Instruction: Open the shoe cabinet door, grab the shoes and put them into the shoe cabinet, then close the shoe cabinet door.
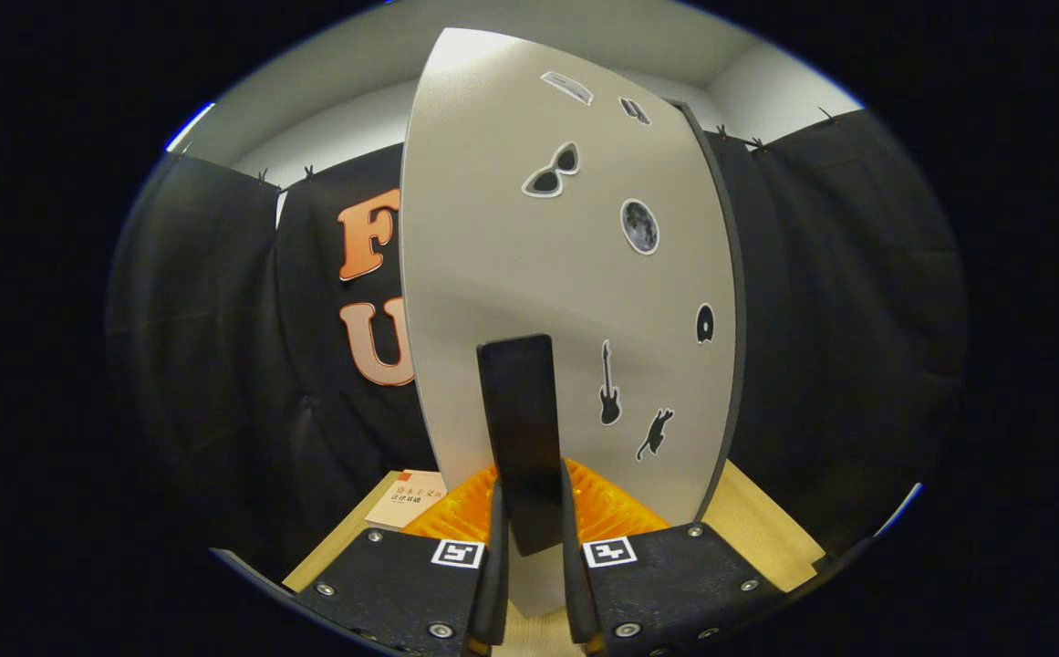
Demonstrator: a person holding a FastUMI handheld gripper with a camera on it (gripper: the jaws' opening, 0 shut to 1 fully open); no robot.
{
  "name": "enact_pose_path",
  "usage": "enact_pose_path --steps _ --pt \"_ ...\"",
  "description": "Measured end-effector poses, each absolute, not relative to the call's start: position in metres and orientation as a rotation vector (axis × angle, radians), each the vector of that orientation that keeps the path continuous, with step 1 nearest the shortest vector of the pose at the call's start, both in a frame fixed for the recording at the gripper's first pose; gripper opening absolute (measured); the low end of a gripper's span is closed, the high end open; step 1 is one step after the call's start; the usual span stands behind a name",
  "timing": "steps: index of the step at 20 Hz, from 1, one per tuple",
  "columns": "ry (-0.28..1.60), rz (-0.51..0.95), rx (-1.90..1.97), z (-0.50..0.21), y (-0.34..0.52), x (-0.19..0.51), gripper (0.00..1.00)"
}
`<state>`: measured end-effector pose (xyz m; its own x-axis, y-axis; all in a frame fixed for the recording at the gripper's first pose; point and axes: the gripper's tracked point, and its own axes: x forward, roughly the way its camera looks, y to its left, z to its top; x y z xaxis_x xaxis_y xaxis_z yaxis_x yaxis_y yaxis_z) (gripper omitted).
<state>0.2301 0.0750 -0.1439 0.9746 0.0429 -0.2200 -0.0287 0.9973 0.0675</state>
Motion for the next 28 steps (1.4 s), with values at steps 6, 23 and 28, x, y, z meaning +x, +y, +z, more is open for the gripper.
enact_pose_path --steps 6,23,28 --pt "0.212 0.122 0.054 -0.145 0.059 0.217 0.25" --pt "0.181 0.194 0.014 -0.145 -0.062 0.166 0.24" --pt "0.201 0.168 0.037 -0.151 -0.101 0.156 0.24"
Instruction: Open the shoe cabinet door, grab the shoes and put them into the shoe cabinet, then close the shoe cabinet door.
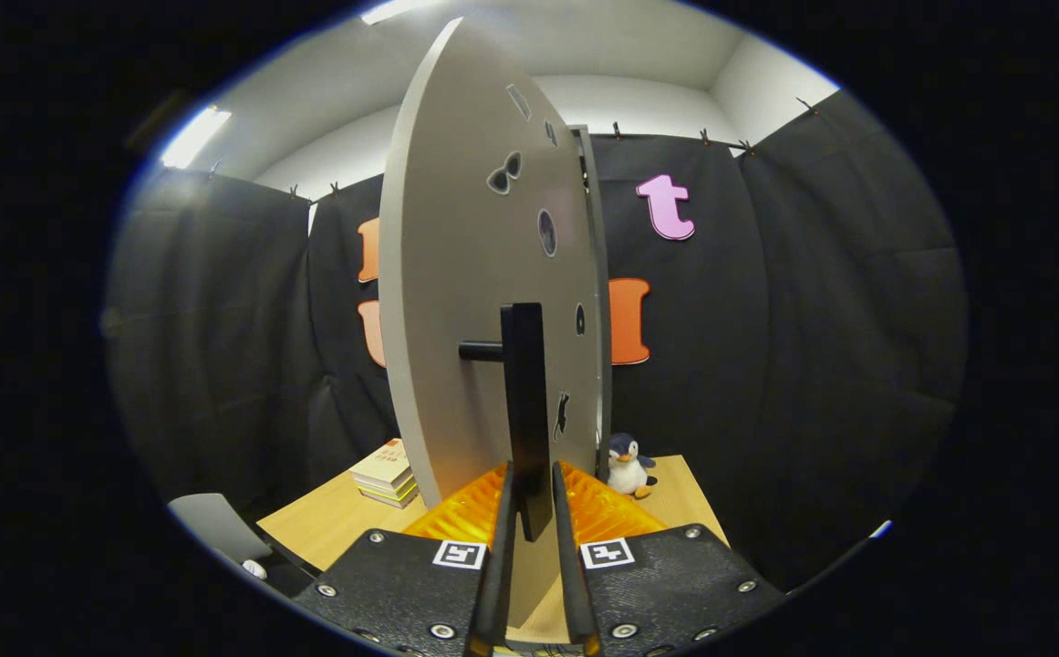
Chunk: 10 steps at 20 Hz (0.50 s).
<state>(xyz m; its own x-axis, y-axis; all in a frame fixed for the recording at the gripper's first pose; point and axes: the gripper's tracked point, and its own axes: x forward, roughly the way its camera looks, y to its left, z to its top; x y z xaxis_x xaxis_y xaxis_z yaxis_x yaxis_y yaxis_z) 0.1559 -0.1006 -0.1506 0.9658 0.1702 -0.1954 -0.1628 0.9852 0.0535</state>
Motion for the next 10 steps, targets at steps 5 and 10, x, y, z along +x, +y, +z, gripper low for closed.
enact_pose_path --steps 5,10 --pt "0.196 0.097 0.028 -0.149 -0.142 0.154 0.23" --pt "0.200 0.020 0.040 -0.151 -0.182 0.152 0.15"
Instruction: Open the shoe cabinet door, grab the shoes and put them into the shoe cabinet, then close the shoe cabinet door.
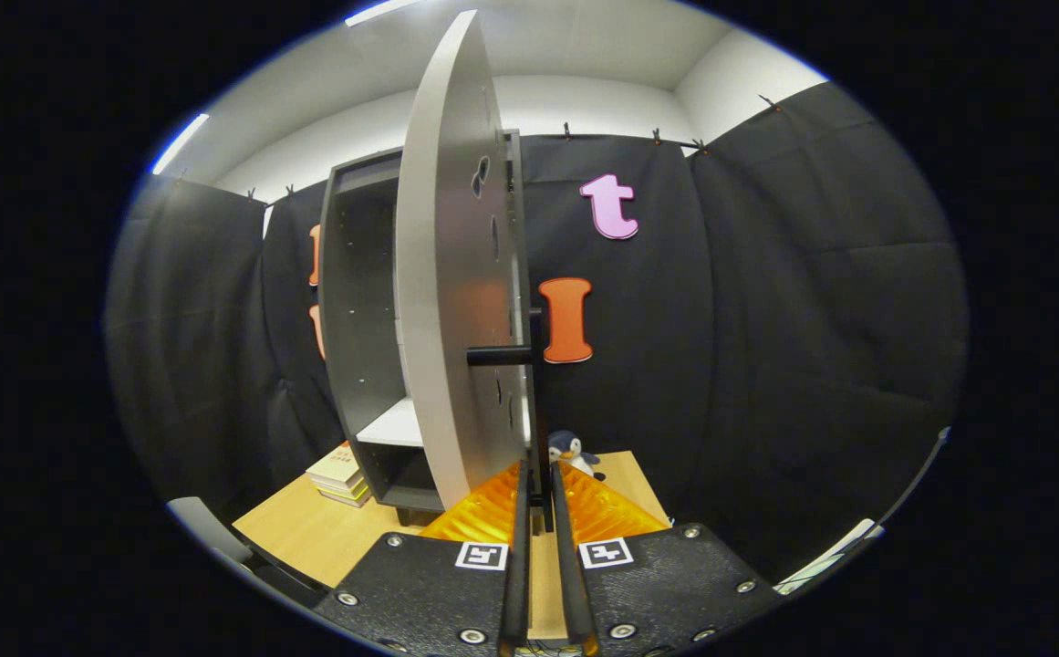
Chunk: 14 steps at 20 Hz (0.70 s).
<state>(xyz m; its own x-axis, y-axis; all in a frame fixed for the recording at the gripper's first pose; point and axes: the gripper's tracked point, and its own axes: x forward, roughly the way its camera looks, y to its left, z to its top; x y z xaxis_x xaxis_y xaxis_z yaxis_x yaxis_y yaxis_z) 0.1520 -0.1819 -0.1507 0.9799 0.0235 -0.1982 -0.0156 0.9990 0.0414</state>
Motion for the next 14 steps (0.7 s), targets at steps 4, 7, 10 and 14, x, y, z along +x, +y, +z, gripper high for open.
enact_pose_path --steps 4,7,10,14 --pt "0.204 0.028 0.073 -0.148 -0.181 0.141 0.15" --pt "0.192 0.006 0.020 -0.145 -0.175 0.134 0.15" --pt "0.185 -0.042 -0.044 -0.143 -0.169 0.127 0.14" --pt "0.194 -0.135 -0.054 -0.140 -0.159 0.110 0.15"
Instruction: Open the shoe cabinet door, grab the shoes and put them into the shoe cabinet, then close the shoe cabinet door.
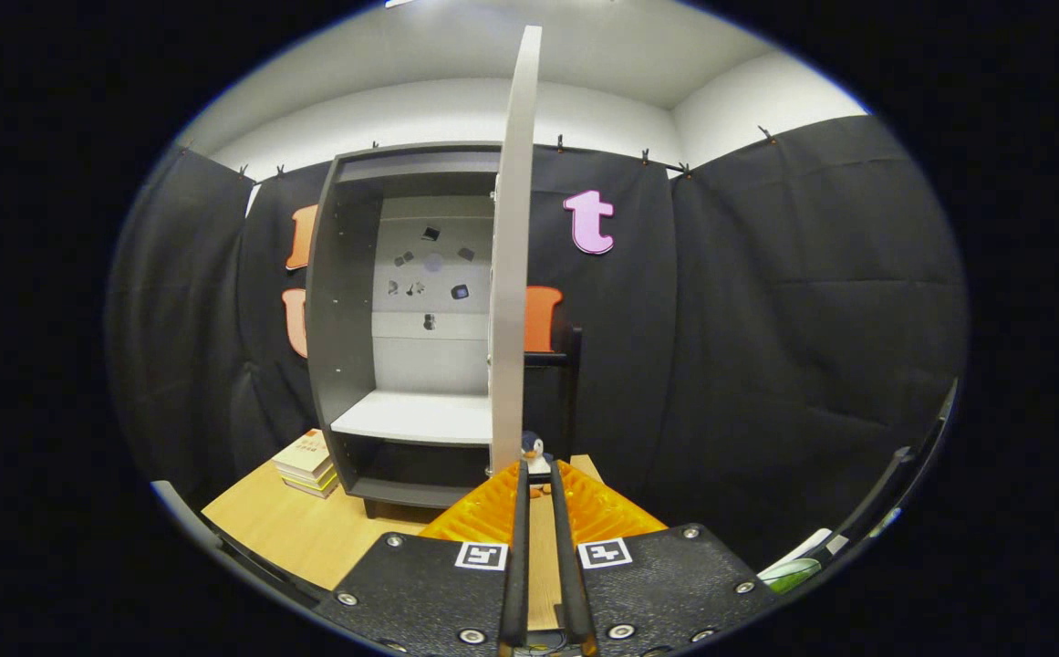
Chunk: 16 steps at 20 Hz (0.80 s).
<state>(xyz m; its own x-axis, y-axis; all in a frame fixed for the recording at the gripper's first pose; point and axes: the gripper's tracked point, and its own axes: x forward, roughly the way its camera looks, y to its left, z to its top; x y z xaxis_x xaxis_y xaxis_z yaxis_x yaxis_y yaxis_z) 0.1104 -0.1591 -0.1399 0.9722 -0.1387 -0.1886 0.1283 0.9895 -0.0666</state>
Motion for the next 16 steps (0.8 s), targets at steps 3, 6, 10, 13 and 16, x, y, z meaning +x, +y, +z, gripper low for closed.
enact_pose_path --steps 3,6,10,13,16 --pt "0.202 -0.192 -0.073 -0.136 -0.137 0.101 0.18" --pt "0.222 -0.221 -0.072 -0.147 -0.103 0.095 0.22" --pt "0.258 -0.198 -0.022 -0.174 -0.065 0.098 0.31" --pt "0.304 -0.164 0.018 -0.199 -0.036 0.097 0.46" --pt "0.366 -0.134 0.050 -0.226 -0.012 0.100 0.55"
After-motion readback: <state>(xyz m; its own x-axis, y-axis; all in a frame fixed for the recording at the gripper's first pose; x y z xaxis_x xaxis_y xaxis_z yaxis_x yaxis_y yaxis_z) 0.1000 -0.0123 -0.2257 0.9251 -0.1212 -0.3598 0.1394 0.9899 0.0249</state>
